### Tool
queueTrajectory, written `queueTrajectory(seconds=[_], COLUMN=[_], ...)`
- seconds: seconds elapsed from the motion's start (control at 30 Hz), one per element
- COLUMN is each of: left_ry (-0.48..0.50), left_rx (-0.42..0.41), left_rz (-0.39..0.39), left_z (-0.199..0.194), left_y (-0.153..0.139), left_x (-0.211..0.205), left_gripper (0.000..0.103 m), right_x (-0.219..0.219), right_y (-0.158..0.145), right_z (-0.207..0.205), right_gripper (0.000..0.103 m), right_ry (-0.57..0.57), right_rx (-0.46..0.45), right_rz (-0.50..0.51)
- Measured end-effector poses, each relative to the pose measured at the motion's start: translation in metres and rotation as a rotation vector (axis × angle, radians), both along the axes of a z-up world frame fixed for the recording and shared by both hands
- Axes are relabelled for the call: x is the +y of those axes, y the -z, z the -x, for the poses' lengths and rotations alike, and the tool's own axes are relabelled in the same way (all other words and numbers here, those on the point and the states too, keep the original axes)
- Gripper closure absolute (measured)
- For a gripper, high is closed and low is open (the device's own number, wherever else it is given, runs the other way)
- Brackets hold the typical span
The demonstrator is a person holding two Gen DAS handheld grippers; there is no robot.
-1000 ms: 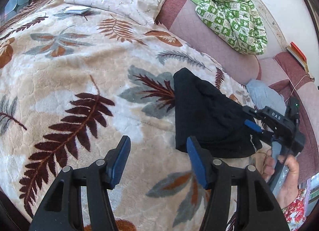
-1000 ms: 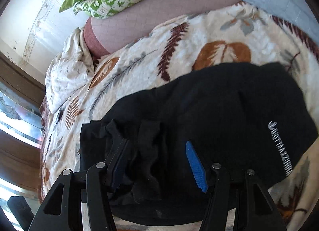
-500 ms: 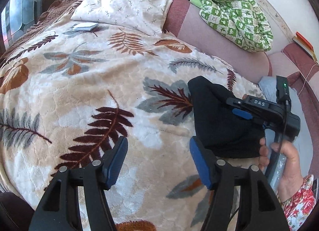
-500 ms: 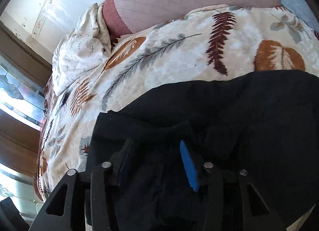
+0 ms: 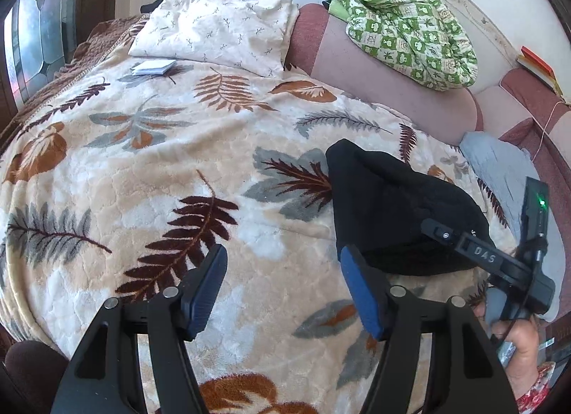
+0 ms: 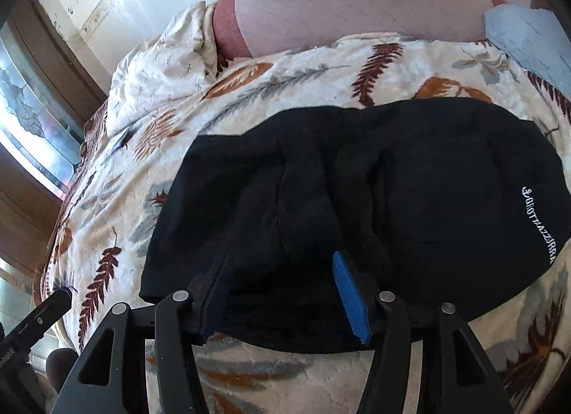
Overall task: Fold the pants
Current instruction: 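Withdraw both grippers from the folded sweatpants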
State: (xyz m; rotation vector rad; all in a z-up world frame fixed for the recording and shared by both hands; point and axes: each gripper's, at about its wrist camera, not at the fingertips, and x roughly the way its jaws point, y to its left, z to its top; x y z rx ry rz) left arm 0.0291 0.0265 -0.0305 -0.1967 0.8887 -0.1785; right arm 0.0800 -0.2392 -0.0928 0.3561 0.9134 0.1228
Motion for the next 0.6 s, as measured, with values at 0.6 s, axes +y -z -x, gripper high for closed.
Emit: queueTrajectory(seconds=[0.6], left_ry=[0.103], left_rx=[-0.111], left_rz=[-0.227], left_z=[0.041], left_y=[-0.031], left_x=[-0.063], left_gripper=[0.034], right_x=[-0.039], right_y=[-0.01], right_z=[0.12], right_gripper=[0.032], right_ry=[0.228], right_rx=[-0.163], right_rz=[-0.029])
